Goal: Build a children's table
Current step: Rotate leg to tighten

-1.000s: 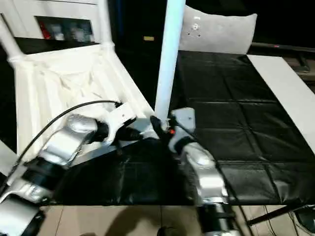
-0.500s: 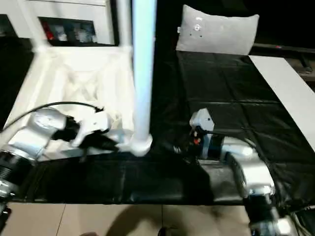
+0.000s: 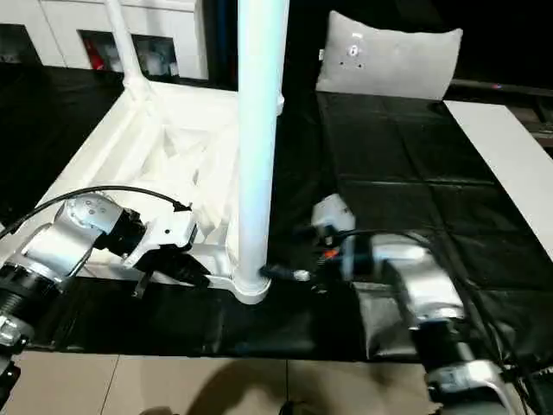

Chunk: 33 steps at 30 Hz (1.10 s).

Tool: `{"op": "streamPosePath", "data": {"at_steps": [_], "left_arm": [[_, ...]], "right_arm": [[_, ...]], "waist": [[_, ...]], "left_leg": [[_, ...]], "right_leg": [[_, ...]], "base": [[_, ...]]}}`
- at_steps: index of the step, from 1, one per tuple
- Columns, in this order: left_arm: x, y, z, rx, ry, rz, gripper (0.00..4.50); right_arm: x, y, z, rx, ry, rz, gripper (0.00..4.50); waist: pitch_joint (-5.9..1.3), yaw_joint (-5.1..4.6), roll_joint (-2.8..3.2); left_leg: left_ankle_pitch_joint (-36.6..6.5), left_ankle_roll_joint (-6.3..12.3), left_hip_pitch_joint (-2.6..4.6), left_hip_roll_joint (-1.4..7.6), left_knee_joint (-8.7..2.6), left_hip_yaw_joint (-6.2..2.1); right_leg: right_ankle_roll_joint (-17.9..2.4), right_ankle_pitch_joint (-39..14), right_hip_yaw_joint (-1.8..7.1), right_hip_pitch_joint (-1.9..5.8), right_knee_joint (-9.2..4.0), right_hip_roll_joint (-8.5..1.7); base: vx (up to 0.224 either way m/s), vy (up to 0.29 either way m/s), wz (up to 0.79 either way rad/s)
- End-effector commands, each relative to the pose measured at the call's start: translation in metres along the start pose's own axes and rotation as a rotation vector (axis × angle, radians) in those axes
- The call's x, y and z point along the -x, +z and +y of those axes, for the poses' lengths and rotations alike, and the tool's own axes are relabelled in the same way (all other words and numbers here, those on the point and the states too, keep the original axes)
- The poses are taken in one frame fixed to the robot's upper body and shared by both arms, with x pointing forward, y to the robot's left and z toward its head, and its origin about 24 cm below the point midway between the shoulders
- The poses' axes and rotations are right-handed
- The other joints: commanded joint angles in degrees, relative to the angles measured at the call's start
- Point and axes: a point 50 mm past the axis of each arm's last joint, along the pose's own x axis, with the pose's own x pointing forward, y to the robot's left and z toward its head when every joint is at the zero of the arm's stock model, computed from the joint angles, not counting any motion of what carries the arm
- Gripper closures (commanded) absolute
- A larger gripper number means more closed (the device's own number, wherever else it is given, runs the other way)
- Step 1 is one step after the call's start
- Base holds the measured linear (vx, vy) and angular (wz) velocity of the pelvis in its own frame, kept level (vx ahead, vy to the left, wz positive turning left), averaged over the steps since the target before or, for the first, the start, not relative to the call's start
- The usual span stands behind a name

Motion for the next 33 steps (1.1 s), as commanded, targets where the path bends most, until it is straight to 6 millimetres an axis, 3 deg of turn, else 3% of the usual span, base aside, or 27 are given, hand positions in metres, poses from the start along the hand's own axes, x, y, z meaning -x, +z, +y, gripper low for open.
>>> {"op": "streamPosePath", "data": {"at_steps": [1,6,16,28,32,33], "left_arm": [[-0.005,0.011,-0.001,-0.065,-0.072,-0.003,4.50],[-0.004,0.010,-0.001,-0.068,-0.074,0.000,4.50],[-0.003,0.007,0.000,-0.065,-0.067,0.008,4.50],[-0.006,0.007,0.000,-0.038,-0.047,-0.016,4.50],[-0.012,0.014,0.007,0.038,0.040,-0.068,4.50],[-0.016,0.019,0.010,0.067,0.074,-0.099,4.50]], "right_arm": [[0.001,0.004,-0.002,0.000,0.019,0.003,1.10],[0.000,0.004,-0.004,-0.002,0.041,0.010,1.56],[-0.005,0.004,-0.003,-0.019,0.106,0.018,2.39],[-0.009,0.000,0.003,-0.038,0.117,0.007,2.56],[-0.015,-0.007,0.014,-0.078,0.027,-0.057,2.56],[-0.021,-0.013,0.019,-0.080,-0.045,-0.065,2.56]], "waist": [[-4.06,-0.16,0.11],[-4.18,0.04,0.06],[-4.25,0.12,0.09],[-4.42,0.25,0.15],[-4.30,0.77,0.12],[-4.05,0.92,0.04]], "left_leg": [[-3.62,4.64,-0.66,-1.22,-3.55,2.15],[-1.87,5.24,-0.77,-1.28,-3.40,2.17],[-1.93,4.94,-0.74,-1.23,-3.38,2.18],[-1.63,4.74,-0.68,-1.23,-3.32,2.18],[-0.94,4.59,-0.55,-1.18,-3.39,2.25],[-2.17,4.00,-0.61,-1.27,-3.53,2.28]], "right_leg": [[-15.40,-5.23,2.57,4.73,-2.97,-1.55],[-16.11,-2.52,2.56,4.87,-2.60,-1.54],[-15.66,-3.60,2.55,4.83,-2.63,-1.60],[-15.98,-2.66,2.53,4.90,-2.48,-1.54],[-15.50,-1.84,2.73,4.85,-2.59,-1.53],[-14.85,-4.01,2.71,4.79,-2.88,-1.49]], "base": [[0.000,0.000,0.00],[0.000,0.000,0.00],[0.000,0.000,0.00],[0.000,0.000,0.00],[0.000,0.000,0.00],[0.000,0.000,0.00]]}}
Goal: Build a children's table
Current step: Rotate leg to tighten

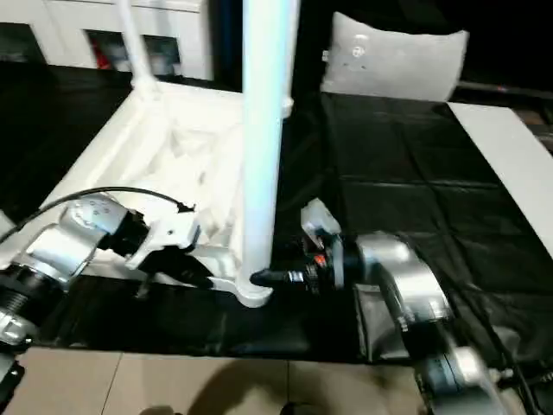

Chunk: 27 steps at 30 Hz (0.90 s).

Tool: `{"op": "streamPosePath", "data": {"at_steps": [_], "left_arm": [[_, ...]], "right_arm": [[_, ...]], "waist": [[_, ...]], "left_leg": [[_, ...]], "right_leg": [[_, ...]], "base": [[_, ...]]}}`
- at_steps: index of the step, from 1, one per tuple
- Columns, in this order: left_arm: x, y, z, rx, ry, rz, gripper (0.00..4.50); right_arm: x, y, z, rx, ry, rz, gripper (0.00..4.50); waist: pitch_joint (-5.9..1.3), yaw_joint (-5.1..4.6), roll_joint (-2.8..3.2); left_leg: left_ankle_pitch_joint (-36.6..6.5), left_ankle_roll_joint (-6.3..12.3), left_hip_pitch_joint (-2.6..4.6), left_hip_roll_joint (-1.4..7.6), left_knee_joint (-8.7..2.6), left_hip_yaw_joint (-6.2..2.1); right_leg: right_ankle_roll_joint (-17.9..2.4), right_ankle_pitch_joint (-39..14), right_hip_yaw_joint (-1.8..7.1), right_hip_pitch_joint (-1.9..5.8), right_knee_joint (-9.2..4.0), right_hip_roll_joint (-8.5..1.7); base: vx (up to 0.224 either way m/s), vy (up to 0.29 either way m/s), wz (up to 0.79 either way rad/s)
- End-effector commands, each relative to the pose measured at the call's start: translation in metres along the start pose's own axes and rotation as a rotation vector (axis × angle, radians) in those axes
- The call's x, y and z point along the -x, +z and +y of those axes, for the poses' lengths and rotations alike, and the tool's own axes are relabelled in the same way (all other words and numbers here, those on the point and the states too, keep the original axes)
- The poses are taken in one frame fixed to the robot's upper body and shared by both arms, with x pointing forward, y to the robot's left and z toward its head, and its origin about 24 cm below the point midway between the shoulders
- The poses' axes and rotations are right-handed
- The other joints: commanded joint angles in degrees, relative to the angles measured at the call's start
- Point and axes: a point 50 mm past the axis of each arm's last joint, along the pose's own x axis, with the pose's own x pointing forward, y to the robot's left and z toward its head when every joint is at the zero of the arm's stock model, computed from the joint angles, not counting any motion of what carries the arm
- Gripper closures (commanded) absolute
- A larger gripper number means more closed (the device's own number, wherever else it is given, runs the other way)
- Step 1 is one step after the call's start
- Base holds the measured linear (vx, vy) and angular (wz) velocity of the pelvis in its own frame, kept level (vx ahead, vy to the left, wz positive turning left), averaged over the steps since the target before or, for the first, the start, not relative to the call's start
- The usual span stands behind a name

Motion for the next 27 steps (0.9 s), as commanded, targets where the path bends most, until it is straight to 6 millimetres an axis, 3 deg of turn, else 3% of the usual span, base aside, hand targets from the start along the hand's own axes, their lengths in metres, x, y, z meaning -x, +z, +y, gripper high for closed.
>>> {"op": "streamPosePath", "data": {"at_steps": [1,2,3,4,5,6,7,8,11,13,16,17,18,20,22,23,27], "left_arm": [[-0.009,0.017,0.005,-0.016,0.055,-0.069,4.50],[-0.009,0.017,0.005,-0.016,0.055,-0.069,4.50],[-0.017,0.025,0.008,0.002,0.083,-0.094,4.50],[-0.020,0.028,0.010,0.008,0.094,-0.102,4.50],[-0.023,0.030,0.010,0.015,0.097,-0.107,4.50],[-0.023,0.031,0.011,0.016,0.099,-0.108,4.50],[-0.027,0.033,0.013,0.019,0.119,-0.106,4.50],[-0.028,0.034,0.014,0.022,0.129,-0.104,4.50],[-0.034,0.039,0.021,0.046,0.194,-0.105,4.50],[-0.035,0.043,0.024,0.055,0.222,-0.112,4.50],[-0.036,0.046,0.029,0.061,0.261,-0.118,4.50],[-0.036,0.047,0.030,0.062,0.270,-0.119,4.50],[-0.035,0.049,0.033,0.067,0.301,-0.121,4.50],[-0.034,0.050,0.035,0.068,0.313,-0.121,4.50],[-0.032,0.049,0.037,0.070,0.329,-0.116,4.50],[-0.031,0.049,0.037,0.070,0.331,-0.114,4.50],[-0.027,0.040,0.033,0.048,0.313,-0.098,4.50]], "right_arm": [[-0.015,-0.003,0.007,-0.025,-0.002,-0.009,2.56],[-0.015,-0.003,0.007,-0.025,-0.002,-0.009,2.57],[-0.027,-0.010,0.011,-0.038,-0.133,-0.025,2.57],[-0.032,-0.011,0.012,-0.049,-0.194,-0.035,2.58],[-0.037,-0.012,0.013,-0.058,-0.235,-0.043,2.58],[-0.039,-0.012,0.013,-0.060,-0.248,-0.045,2.59],[-0.046,-0.012,0.012,-0.076,-0.342,-0.063,2.59],[-0.050,-0.012,0.010,-0.085,-0.383,-0.070,2.61],[-0.069,-0.007,0.000,-0.124,-0.658,-0.109,2.62],[-0.078,-0.003,-0.005,-0.164,-0.765,-0.143,2.62],[-0.089,0.002,-0.013,-0.205,-0.887,-0.168,2.62],[-0.091,0.004,-0.014,-0.212,-0.903,-0.177,2.62],[-0.099,0.012,-0.015,-0.205,-0.927,-0.200,2.06],[-0.101,0.015,-0.014,-0.195,-0.932,-0.207,1.90],[-0.101,0.019,-0.015,-0.154,-0.954,-0.224,1.69],[-0.099,0.020,-0.016,-0.145,-0.960,-0.231,1.69],[-0.068,0.016,-0.017,-0.099,-0.934,-0.270,1.31]], "waist": [[-3.75,-0.39,0.07],[-3.68,-0.44,0.07],[-3.38,-0.62,0.19],[-3.12,-0.45,0.13],[-2.85,-0.61,0.39],[-3.06,-0.85,0.11],[-2.84,-1.38,-0.01],[-2.78,-1.66,0.05],[-2.50,-3.29,0.18],[-2.25,-3.99,0.61],[-2.32,-4.93,0.80],[-2.43,-5.15,0.91],[-2.50,-5.24,1.04],[-2.62,-5.49,0.98],[-2.72,-5.15,0.95],[-2.93,-4.94,1.10],[-3.63,-4.04,1.08]], "left_leg": [[-4.46,3.04,-0.70,-1.35,-3.80,2.13],[-5.99,2.68,-0.71,-1.38,-3.89,2.08],[-7.88,2.03,-0.79,-1.47,-4.09,2.00],[-8.37,1.10,-0.47,-1.49,-4.16,2.16],[-9.78,0.78,-0.59,-1.59,-4.38,2.02],[-11.09,0.02,-0.84,-1.74,-4.60,1.74],[-11.40,-0.44,-1.08,-1.91,-4.76,1.54],[-12.23,-0.34,-0.67,-2.01,-4.71,1.67],[-15.43,-0.80,-1.09,-2.30,-4.85,1.17],[-16.84,-0.76,-0.94,-2.37,-4.98,0.86],[-16.97,-0.58,-1.24,-2.33,-5.33,0.60],[-17.04,-0.41,-0.98,-2.14,-5.38,0.66],[-16.26,-0.24,-0.85,-2.03,-5.39,0.80],[-14.61,-0.07,-1.06,-2.06,-5.40,1.01],[-13.63,0.48,-0.34,-1.99,-5.00,1.67],[-13.01,0.60,-0.26,-2.00,-4.90,1.77],[-3.44,2.51,-0.57,-2.15,-4.59,2.01]], "right_leg": [[-13.59,-8.22,2.55,4.65,-3.47,-1.51],[-12.75,-11.07,2.50,4.65,-3.78,-1.58],[-10.87,-15.97,2.46,4.58,-4.27,-1.60],[-8.91,-18.87,2.70,4.04,-4.84,-1.53],[-7.98,-21.44,2.61,3.93,-5.10,-1.48],[-5.99,-25.21,2.39,4.27,-5.37,-1.47],[-4.40,-27.33,2.40,4.16,-5.58,-1.21],[-3.92,-28.51,2.41,3.67,-5.99,-1.09],[-1.72,-34.07,2.14,3.41,-6.82,-1.15],[-0.96,-35.60,2.00,3.14,-7.35,-1.28],[-2.14,-32.33,1.92,3.46,-7.17,-1.05],[-3.09,-29.24,2.04,3.43,-6.96,-0.96],[-4.67,-25.12,2.29,3.42,-6.61,-0.90],[-6.56,-20.70,2.51,3.73,-6.15,-0.78],[-8.93,-16.86,3.02,3.11,-5.97,-0.62],[-9.48,-15.69,3.13,3.20,-5.82,-0.66],[-13.12,-0.78,3.32,4.44,-4.10,-0.40]], "base": [[0.000,0.000,0.00],[0.000,0.000,0.00],[0.000,0.000,0.00],[0.000,0.000,0.00],[0.000,0.000,0.00],[0.000,0.000,0.00],[0.000,0.000,0.00],[-0.054,0.006,-0.05],[-0.018,0.002,-0.02],[0.000,0.000,0.00],[0.000,0.000,0.00],[0.000,0.000,0.00],[0.000,0.000,0.00],[0.000,0.000,0.00],[0.027,-0.001,0.04],[0.071,-0.016,0.09],[0.068,-0.020,0.05]]}}
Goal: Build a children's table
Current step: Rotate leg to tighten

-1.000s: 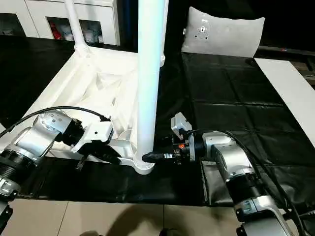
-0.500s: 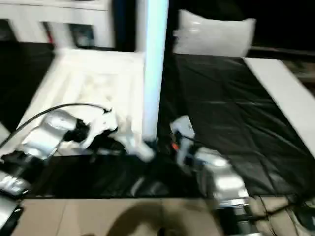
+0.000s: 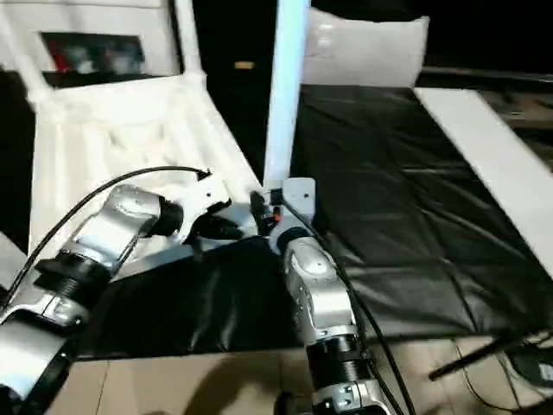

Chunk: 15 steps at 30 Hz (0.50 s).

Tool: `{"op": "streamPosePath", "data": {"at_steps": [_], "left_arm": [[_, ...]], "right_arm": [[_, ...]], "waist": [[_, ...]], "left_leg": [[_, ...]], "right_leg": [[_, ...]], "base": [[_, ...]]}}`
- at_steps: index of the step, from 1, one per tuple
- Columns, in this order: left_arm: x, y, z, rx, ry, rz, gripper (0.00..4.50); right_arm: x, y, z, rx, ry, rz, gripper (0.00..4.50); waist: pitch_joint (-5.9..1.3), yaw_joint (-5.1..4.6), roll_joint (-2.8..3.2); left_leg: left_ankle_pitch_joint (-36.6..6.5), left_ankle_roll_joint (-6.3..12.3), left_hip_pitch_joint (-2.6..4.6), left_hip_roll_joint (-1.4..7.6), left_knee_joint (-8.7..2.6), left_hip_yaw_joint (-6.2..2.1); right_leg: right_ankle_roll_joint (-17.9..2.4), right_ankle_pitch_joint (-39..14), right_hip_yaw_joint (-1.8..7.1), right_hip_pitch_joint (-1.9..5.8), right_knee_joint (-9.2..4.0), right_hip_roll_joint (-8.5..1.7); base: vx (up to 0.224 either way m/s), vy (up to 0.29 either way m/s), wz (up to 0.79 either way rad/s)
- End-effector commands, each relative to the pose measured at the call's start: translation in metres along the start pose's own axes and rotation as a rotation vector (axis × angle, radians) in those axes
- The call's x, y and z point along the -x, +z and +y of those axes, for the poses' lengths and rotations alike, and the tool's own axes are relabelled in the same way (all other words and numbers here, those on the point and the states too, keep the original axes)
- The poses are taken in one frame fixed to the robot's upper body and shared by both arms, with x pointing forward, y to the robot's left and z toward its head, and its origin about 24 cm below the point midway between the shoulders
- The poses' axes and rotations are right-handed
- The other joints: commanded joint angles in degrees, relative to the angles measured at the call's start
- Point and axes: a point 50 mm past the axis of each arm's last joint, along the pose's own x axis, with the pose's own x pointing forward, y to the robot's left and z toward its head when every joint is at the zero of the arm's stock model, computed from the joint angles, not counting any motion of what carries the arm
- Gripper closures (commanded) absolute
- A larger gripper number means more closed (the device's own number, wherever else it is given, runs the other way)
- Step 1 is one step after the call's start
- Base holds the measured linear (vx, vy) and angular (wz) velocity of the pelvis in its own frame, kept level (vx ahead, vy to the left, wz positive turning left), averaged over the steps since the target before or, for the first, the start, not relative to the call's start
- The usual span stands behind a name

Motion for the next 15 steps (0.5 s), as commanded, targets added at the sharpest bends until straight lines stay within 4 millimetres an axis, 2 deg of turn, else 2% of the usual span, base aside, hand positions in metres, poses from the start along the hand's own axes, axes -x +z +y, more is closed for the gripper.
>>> {"op": "streamPosePath", "data": {"at_steps": [1,3,4,6,7,8,10,11,13,14,15], "left_arm": [[-0.004,0.014,-0.007,-0.083,-0.075,-0.046,4.50],[-0.002,0.012,-0.007,-0.095,-0.079,-0.043,4.50],[0.002,0.007,-0.006,-0.117,-0.089,-0.038,4.50],[0.005,0.003,-0.006,-0.162,-0.110,-0.035,4.50],[0.007,0.001,-0.006,-0.156,-0.105,-0.034,4.50],[0.007,0.001,-0.006,-0.156,-0.105,-0.034,4.50],[0.013,0.001,-0.005,-0.156,-0.115,-0.087,4.50],[0.013,0.001,-0.005,-0.156,-0.115,-0.087,4.50],[0.019,0.004,-0.009,-0.150,-0.147,-0.164,4.50],[0.020,0.005,-0.010,-0.150,-0.151,-0.176,4.06],[0.025,0.007,-0.016,-0.151,-0.190,-0.234,3.95]], "right_arm": [[0.007,0.000,-0.001,-0.009,0.077,-0.012,1.31],[0.015,0.000,-0.007,0.007,0.102,-0.013,1.03],[0.033,0.002,-0.019,0.036,0.153,-0.021,1.00],[0.048,0.003,-0.027,0.044,0.181,-0.017,0.81],[0.056,0.004,-0.030,0.059,0.208,-0.016,0.68],[0.056,0.004,-0.030,0.059,0.208,-0.016,0.59],[0.075,0.007,-0.033,0.086,0.276,-0.010,0.47],[0.075,0.007,-0.033,0.086,0.276,-0.010,0.47],[0.081,0.009,-0.034,0.092,0.302,-0.013,0.20],[0.081,0.009,-0.034,0.094,0.304,-0.013,0.10],[0.085,0.010,-0.034,0.098,0.314,-0.010,0.05]], "waist": [[-4.12,0.14,0.94],[-4.27,0.57,0.90],[-4.18,0.73,0.72],[-3.92,1.40,0.57],[-3.97,1.38,0.41],[-3.88,1.43,0.40],[-3.61,1.50,0.30],[-3.54,1.58,0.30],[-3.90,1.53,0.23],[-4.09,1.50,-0.05],[-4.35,1.55,-0.17]], "left_leg": [[-1.29,3.90,-0.82,-1.91,-2.96,2.03],[0.34,5.05,-0.77,-2.01,-2.83,2.08],[0.04,5.45,-0.66,-1.90,-2.91,2.18],[-1.64,6.33,-0.68,-1.75,-3.00,2.18],[-3.45,5.91,-0.63,-1.58,-3.16,2.20],[-4.35,5.49,-0.68,-1.56,-3.20,2.14],[-8.07,3.92,-0.75,-1.52,-3.34,2.17],[-8.49,3.86,-0.83,-1.55,-3.37,2.16],[-8.31,3.13,-0.87,-1.37,-3.42,1.99],[-8.03,3.06,-0.86,-1.31,-3.38,2.03],[-7.12,2.97,-0.84,-1.24,-3.31,2.01]], "right_leg": [[-14.27,1.84,2.31,4.92,-1.46,-1.39],[-15.40,4.60,2.29,5.20,-1.28,-1.35],[-15.71,4.11,2.31,5.08,-1.37,-1.45],[-14.76,1.92,2.38,5.38,-1.72,-1.53],[-14.17,-1.59,2.37,5.27,-2.01,-1.72],[-13.72,-3.46,2.33,5.28,-2.12,-1.70],[-11.28,-11.94,2.33,4.99,-2.99,-1.98],[-10.56,-13.49,2.34,5.03,-3.19,-1.97],[-9.64,-15.83,2.29,4.81,-3.15,-2.08],[-9.77,-15.47,2.28,4.82,-3.11,-2.09],[-10.17,-14.13,2.30,4.82,-2.83,-2.11]], "base": [[0.058,-0.013,0.01],[0.000,0.000,0.00],[0.000,0.000,0.00],[0.000,0.000,0.00],[0.000,0.000,0.00],[0.000,0.000,0.00],[0.000,0.000,0.00],[0.000,0.000,0.00],[0.000,0.000,0.00],[0.000,0.000,0.00],[0.000,0.000,0.00]]}}
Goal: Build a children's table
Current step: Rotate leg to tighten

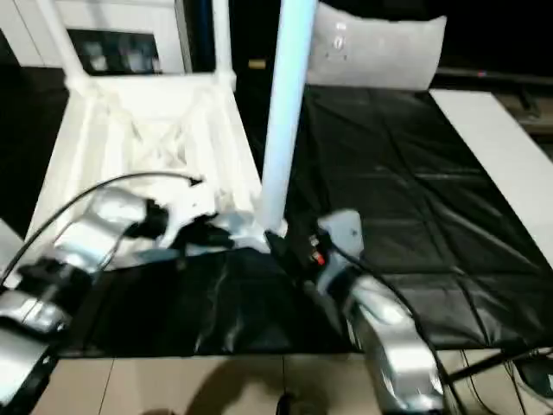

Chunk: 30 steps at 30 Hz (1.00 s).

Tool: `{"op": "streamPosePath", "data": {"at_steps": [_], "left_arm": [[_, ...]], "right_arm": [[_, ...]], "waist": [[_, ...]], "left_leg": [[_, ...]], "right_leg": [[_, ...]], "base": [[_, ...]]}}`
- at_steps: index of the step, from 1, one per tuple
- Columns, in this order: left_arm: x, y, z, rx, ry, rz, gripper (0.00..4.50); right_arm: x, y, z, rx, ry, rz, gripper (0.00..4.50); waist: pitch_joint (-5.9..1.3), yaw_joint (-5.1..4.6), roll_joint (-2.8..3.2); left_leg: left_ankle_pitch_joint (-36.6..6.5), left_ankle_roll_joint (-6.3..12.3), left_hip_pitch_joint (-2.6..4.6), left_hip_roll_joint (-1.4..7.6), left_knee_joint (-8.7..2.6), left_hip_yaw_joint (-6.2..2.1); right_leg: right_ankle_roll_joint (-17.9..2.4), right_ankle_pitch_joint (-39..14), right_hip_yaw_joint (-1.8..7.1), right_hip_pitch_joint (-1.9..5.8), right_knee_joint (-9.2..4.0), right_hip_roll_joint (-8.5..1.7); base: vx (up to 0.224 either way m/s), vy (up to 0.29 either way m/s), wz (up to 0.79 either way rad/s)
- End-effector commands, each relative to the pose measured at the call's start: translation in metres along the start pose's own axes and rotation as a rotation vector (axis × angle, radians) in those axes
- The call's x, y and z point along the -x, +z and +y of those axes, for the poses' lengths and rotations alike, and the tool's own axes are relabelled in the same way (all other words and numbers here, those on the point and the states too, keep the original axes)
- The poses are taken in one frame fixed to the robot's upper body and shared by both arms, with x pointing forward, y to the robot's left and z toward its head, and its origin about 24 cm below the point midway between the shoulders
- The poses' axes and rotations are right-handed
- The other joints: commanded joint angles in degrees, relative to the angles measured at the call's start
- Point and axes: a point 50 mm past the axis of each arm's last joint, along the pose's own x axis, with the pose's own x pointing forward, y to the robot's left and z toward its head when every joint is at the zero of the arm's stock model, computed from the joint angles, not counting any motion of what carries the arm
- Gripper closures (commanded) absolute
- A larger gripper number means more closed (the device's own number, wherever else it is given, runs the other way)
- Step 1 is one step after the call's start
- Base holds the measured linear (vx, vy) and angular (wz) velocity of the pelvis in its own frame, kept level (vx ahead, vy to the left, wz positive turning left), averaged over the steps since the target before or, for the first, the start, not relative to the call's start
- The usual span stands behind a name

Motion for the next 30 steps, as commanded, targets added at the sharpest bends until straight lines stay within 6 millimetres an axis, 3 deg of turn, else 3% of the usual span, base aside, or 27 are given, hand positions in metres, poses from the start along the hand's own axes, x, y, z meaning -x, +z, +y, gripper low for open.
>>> {"op": "streamPosePath", "data": {"at_steps": [1,4,7,11,12,14,15,16,17,18,19,20,21,22,23,25,27,29,30], "left_arm": [[0.003,0.029,-0.007,-0.087,-0.077,-0.159,3.95],[0.009,0.031,-0.014,-0.072,-0.081,-0.212,3.61],[0.016,0.033,-0.017,-0.007,0.004,-0.298,3.38],[0.021,0.028,-0.022,0.076,0.178,-0.375,3.08],[0.023,0.025,-0.028,0.124,0.253,-0.407,3.01],[0.025,0.022,-0.032,0.160,0.303,-0.425,2.91],[0.027,0.020,-0.041,0.219,0.393,-0.456,2.79],[0.027,0.019,-0.045,0.241,0.427,-0.467,2.70],[0.027,0.016,-0.064,0.300,0.519,-0.478,2.65],[0.026,0.014,-0.072,0.312,0.562,-0.468,2.57],[0.025,0.011,-0.079,0.341,0.607,-0.468,2.47],[0.025,0.007,-0.085,0.371,0.651,-0.465,2.35],[0.025,0.005,-0.087,0.389,0.678,-0.461,2.26],[0.025,0.002,-0.090,0.415,0.714,-0.457,2.22],[0.026,-0.002,-0.094,0.444,0.756,-0.460,2.19],[0.027,-0.009,-0.101,0.486,0.836,-0.452,1.97],[0.034,-0.023,-0.114,0.531,0.965,-0.437,1.80],[0.038,-0.029,-0.120,0.547,1.037,-0.406,1.78],[0.040,-0.031,-0.123,0.551,1.062,-0.388,1.66]], "right_arm": [[0.006,0.003,0.001,-0.001,0.017,0.000,0.05],[0.010,0.004,0.005,-0.008,0.046,0.009,0.00],[0.013,0.004,0.007,-0.014,0.034,0.020,0.00],[0.015,0.003,0.011,-0.036,0.022,0.041,0.00],[0.017,0.003,0.015,-0.043,0.025,0.056,0.00],[0.018,0.002,0.017,-0.048,0.027,0.067,0.00],[0.020,0.001,0.021,-0.039,0.050,0.085,0.00],[0.021,0.000,0.023,-0.035,0.062,0.093,0.00],[0.023,0.000,0.025,-0.032,0.085,0.099,0.00],[0.024,0.000,0.025,-0.031,0.095,0.096,0.00],[0.024,-0.001,0.025,-0.034,0.092,0.098,0.00],[0.024,-0.002,0.025,-0.040,0.086,0.102,0.00],[0.023,-0.003,0.025,-0.045,0.081,0.102,0.00],[0.023,-0.003,0.025,-0.053,0.074,0.103,0.00],[0.022,-0.004,0.027,-0.056,0.074,0.106,0.00],[0.021,-0.005,0.029,-0.069,0.074,0.110,0.00],[0.020,-0.008,0.036,-0.066,0.126,0.107,0.00],[0.019,-0.010,0.037,-0.058,0.141,0.104,0.00],[0.019,-0.010,0.037,-0.054,0.143,0.103,0.00]], "waist": [[-4.39,0.20,0.09],[-4.90,0.47,0.05],[-5.04,0.58,0.26],[-4.75,0.51,0.35],[-4.76,0.46,0.14],[-4.67,0.26,0.18],[-4.53,0.23,0.12],[-4.48,0.13,-0.12],[-4.40,0.10,-0.41],[-4.31,-0.30,-0.30],[-4.20,-0.47,-0.18],[-4.27,-0.56,0.25],[-4.13,-0.86,-0.09],[-4.09,-0.82,-0.04],[-4.12,-0.98,-0.20],[-4.15,-1.43,-0.27],[-4.48,-1.54,-0.27],[-4.43,-2.12,0.00],[-4.44,-2.58,0.05]], "left_leg": [[-6.29,2.77,-0.92,-1.13,-3.45,1.78],[-3.69,3.30,-0.76,-1.07,-3.10,2.04],[-3.92,3.17,-0.85,-1.19,-2.98,2.00],[-8.47,2.07,-1.08,-1.41,-2.93,2.04],[-9.15,1.76,-1.10,-1.39,-2.88,2.01],[-10.24,1.37,-1.19,-1.08,-2.88,1.93],[-11.93,1.61,-0.97,-1.29,-2.82,2.02],[-12.62,1.59,-1.19,-1.17,-2.87,1.86],[-13.32,1.78,-1.33,-1.19,-2.84,1.84],[-13.93,1.94,-1.66,-0.64,-2.98,1.63],[-15.85,2.48,-1.17,-1.12,-2.69,1.91],[-16.74,2.49,-1.06,-1.13,-2.67,1.73],[-18.71,2.56,-1.26,-1.40,-2.52,1.68],[-20.44,2.64,-0.73,-1.89,-2.16,1.61],[-21.07,2.56,-0.74,-1.96,-2.08,1.50],[-21.51,2.44,-1.55,-2.07,-2.32,0.99],[-21.68,2.75,-1.47,-2.02,-2.35,0.87],[-22.37,3.10,-1.93,-1.60,-2.81,0.70],[-23.68,3.35,-1.69,-1.55,-2.84,0.67]], "right_leg": [[-10.70,-12.64,2.31,4.85,-2.51,-2.24],[-13.45,-5.09,2.29,4.82,-1.54,-1.87],[-13.36,-5.29,2.25,5.06,-1.59,-2.04],[-9.71,-15.46,2.14,4.84,-2.77,-1.95],[-8.57,-18.00,2.11,4.74,-2.97,-1.92],[-7.66,-19.96,2.02,4.56,-2.94,-1.84],[-6.44,-23.05,1.90,4.05,-3.47,-1.58],[-5.90,-24.28,1.80,4.22,-3.49,-1.65],[-4.64,-26.54,1.68,4.11,-3.94,-1.61],[-4.60,-26.14,1.74,4.15,-3.83,-1.79],[-2.90,-29.51,1.53,3.27,-4.62,-1.26],[-2.42,-30.38,1.41,3.17,-4.59,-1.25],[-0.55,-33.58,0.99,2.97,-5.31,-0.98],[1.60,-37.14,0.59,2.33,-6.17,-0.74],[2.34,-37.92,0.34,2.30,-6.32,-0.63],[4.35,-38.57,-0.64,3.07,-7.00,-0.59],[4.66,-37.27,-0.83,3.06,-7.13,-0.51],[3.88,-35.15,-0.79,3.22,-7.07,-0.49],[3.81,-35.04,-0.96,3.06,-7.38,-0.34]], "base": [[0.000,0.000,0.00],[0.000,0.000,0.00],[0.000,0.000,0.00],[0.000,0.000,0.00],[0.000,0.000,0.00],[0.000,0.000,0.00],[0.000,0.000,0.00],[0.000,0.000,0.00],[0.000,0.000,0.00],[0.000,0.000,0.00],[0.000,0.000,0.00],[0.000,0.000,0.00],[0.000,0.000,0.00],[0.000,0.000,0.00],[0.000,0.000,0.00],[0.000,0.000,0.00],[0.000,0.000,0.00],[0.000,0.000,0.00],[0.000,0.000,0.00]]}}
